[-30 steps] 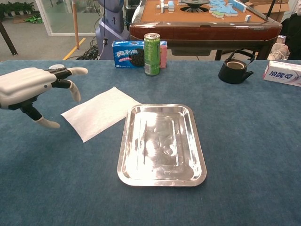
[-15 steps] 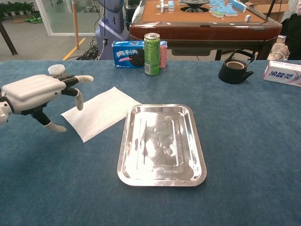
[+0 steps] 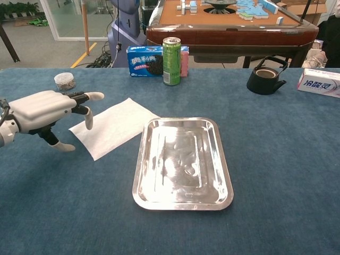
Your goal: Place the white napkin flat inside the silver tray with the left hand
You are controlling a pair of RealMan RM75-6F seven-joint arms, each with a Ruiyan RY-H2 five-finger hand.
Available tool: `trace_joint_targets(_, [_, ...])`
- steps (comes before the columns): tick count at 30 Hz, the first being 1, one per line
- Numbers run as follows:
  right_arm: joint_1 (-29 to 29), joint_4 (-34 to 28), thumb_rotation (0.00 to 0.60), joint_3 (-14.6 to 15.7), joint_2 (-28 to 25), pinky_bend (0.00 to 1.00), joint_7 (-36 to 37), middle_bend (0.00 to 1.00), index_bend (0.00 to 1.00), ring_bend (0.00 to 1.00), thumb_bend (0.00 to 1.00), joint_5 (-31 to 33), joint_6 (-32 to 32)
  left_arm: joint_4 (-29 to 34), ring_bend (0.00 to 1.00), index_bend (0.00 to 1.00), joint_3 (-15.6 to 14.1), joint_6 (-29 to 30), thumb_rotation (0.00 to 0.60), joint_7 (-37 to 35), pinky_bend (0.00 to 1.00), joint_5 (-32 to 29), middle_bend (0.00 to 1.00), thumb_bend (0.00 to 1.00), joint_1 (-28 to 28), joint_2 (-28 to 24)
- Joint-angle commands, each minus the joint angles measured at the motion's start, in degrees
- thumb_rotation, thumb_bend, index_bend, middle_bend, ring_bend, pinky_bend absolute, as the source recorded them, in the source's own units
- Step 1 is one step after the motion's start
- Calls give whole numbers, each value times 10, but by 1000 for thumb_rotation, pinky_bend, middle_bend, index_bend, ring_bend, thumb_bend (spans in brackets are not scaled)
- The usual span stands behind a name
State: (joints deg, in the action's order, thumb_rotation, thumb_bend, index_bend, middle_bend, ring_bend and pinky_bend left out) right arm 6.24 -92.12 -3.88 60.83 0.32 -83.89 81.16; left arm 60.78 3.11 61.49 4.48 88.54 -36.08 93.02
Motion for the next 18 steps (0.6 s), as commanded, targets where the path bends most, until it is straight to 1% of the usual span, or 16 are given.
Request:
trace_joint_targets(1, [0,0,600,0,0,265,0,242,251,168,70,0,0,-5,0,424,-2,0,600,0,146,-1,0,178,0,3])
trace_joint_targets(18, [-1,-1,600,-1,-2,265,3,242,251,168,70,-1,2,-27,0,426,-2,-12,600,5,149,-14,0,178,-10,21])
